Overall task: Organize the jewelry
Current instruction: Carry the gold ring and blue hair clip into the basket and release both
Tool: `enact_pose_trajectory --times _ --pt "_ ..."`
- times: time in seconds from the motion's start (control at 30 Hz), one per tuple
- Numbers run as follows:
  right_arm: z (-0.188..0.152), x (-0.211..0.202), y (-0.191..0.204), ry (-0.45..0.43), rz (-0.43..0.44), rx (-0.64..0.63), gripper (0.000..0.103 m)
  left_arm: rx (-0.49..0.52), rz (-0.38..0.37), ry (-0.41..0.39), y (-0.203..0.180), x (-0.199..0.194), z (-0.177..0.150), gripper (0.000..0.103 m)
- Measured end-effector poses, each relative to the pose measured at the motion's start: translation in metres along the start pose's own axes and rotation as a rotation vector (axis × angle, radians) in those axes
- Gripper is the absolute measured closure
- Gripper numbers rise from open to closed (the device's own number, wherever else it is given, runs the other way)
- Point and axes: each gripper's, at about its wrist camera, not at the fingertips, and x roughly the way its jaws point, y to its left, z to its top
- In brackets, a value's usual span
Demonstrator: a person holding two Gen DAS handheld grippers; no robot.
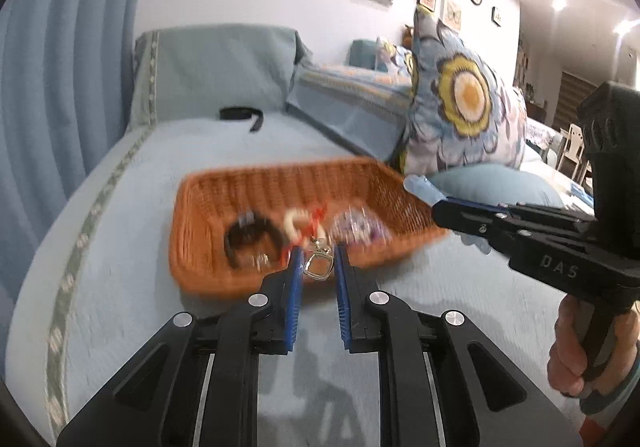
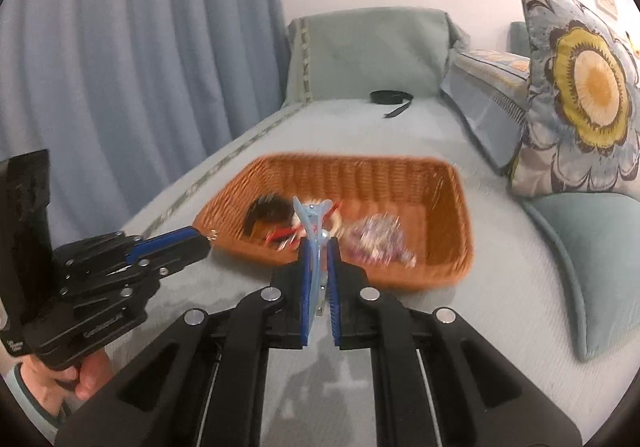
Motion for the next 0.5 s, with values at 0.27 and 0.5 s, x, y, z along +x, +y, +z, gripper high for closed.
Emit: enact_pose_trajectory --times 0.27,0.5 --pt "0.048 0.082 -0.045 0.131 0.026 0.166 0.097 -0.022 -0.003 0.050 0.017 0.068 0.039 0.089" --pt "0.045 0.141 -0.064 0.254 0.000 0.231 0.097 -0.052 0.006 0.112 0.030 0.108 0.028 0.089"
